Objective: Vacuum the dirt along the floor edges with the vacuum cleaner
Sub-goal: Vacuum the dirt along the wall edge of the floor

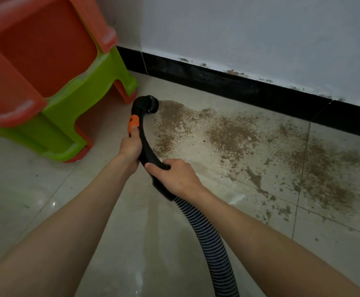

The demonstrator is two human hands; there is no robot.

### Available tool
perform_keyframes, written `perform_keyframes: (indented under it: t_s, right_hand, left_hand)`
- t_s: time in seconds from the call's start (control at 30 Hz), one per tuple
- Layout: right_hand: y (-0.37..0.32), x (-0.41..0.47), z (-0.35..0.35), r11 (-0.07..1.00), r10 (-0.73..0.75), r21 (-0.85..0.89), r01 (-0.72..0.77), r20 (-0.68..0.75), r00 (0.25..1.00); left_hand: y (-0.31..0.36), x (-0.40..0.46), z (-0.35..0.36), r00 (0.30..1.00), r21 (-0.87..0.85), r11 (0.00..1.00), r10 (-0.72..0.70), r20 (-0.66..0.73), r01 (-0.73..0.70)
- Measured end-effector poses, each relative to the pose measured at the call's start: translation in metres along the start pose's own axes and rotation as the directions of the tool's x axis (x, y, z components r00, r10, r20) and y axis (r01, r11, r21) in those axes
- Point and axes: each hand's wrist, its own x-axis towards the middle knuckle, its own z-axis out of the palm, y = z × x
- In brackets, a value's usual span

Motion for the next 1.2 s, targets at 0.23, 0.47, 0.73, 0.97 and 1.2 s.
perform_keyframes:
  t_s: [0.23, 0.47, 0.73, 0.97, 1.2]
  right_hand:
    - [-0.003, 0.005, -0.012, 1.0, 0.023, 0.002, -0.023, -0.018, 1.0]
    - [0.005, -0.006, -0.024, 0.998, 0.04, 0.055, -0.037, -0.05, 0.998]
    - [0.03, -0.035, -0.05, 0.991, 0.086, 0.109, -0.074, -0.105, 0.991]
    - [0.058, -0.065, -0.075, 0.985, 0.108, 0.148, -0.087, -0.137, 0.985]
    - [0.082, -0.086, -0.104, 0.976, 0.146, 0.186, -0.108, -0.202, 0.968]
  left_hand:
    - [0.01, 0.005, 0.014, 1.0, 0.02, 1.0, 0.015, 0.023, -0.015]
    - [0.015, -0.006, 0.029, 0.997, 0.101, 0.994, 0.02, 0.07, -0.027]
    - [0.013, -0.041, 0.065, 0.988, 0.163, 0.983, 0.059, 0.144, -0.082]
    - [0.005, -0.078, 0.1, 0.974, 0.198, 0.974, 0.071, 0.213, -0.114]
    - [0.004, -0.106, 0.141, 0.948, 0.207, 0.972, 0.038, 0.317, -0.109]
